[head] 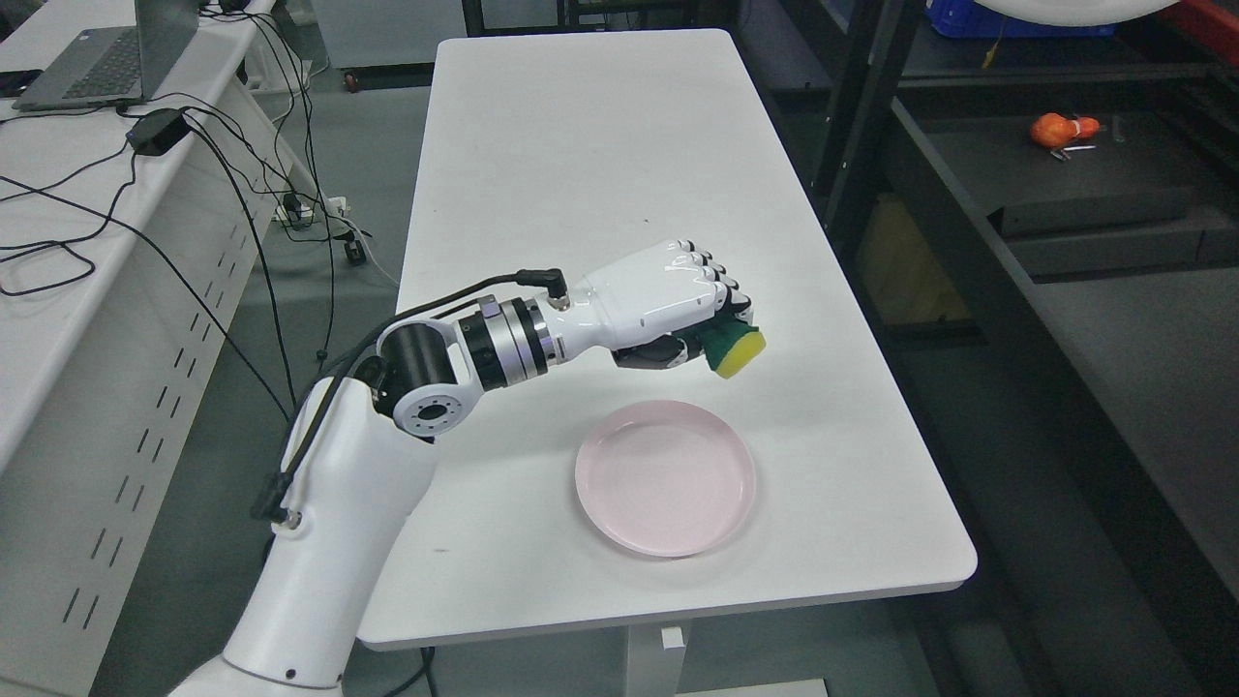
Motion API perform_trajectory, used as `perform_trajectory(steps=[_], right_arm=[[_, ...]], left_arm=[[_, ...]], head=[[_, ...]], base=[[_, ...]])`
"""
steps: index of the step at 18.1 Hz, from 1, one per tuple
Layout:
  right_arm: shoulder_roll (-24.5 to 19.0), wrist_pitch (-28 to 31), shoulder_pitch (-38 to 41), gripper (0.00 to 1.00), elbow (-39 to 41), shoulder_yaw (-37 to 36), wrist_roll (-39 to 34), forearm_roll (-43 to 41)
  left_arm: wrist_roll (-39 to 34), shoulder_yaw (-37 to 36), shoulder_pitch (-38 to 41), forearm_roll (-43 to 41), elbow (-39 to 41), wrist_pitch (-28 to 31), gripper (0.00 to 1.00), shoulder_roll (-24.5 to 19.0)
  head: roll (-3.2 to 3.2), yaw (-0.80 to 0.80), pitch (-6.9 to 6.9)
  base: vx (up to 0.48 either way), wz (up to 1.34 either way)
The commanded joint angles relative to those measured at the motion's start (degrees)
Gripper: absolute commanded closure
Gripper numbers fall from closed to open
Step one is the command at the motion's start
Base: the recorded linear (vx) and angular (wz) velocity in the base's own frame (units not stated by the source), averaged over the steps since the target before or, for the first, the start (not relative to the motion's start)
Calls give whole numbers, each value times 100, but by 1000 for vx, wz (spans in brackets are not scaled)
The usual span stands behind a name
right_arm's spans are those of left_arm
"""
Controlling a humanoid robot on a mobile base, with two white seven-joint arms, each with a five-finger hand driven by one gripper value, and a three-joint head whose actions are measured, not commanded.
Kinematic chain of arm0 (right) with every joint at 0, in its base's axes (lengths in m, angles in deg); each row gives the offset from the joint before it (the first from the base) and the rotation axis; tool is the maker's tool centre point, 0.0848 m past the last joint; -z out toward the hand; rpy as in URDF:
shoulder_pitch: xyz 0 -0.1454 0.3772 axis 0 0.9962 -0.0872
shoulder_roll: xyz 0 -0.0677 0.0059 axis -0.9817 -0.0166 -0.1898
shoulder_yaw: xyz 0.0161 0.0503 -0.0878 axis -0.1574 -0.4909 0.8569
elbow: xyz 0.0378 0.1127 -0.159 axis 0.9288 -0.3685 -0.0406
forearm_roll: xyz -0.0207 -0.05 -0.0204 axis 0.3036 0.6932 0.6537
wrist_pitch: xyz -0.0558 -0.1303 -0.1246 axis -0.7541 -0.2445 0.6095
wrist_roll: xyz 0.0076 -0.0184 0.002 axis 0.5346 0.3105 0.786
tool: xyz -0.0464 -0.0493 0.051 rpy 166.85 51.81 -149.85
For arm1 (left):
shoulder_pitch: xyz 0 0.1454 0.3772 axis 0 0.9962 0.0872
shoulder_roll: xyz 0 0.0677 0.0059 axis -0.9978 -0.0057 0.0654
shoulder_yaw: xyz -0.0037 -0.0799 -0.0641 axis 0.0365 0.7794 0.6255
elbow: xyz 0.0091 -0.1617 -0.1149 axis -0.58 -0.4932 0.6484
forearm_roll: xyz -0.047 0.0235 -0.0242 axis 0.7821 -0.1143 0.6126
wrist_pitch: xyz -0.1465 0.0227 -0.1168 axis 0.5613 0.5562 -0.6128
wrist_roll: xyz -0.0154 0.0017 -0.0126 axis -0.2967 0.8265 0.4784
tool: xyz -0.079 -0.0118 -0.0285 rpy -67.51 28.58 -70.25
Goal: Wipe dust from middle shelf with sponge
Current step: 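Hold the sponge raised in the left hand while the robot turns, then carry the sponge in the left hand toward the metal shelving unit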
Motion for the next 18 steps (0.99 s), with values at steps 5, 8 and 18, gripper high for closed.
perform_trajectory(steps=[5,8,18], right_arm=[[100,418,2,0,100,0,3,0],[100,418,2,0,100,0,12,0],[100,418,2,0,100,0,3,0]], left_arm=[[-1,0,6,-1,-10,0,100,-75],[-1,0,6,-1,-1,0,100,-75],[-1,8,6,-1,-10,0,99,-49]], head=[[0,0,0],[0,0,0],[0,0,0]], base=[[-24,1],[-117,-7],[-242,-156]])
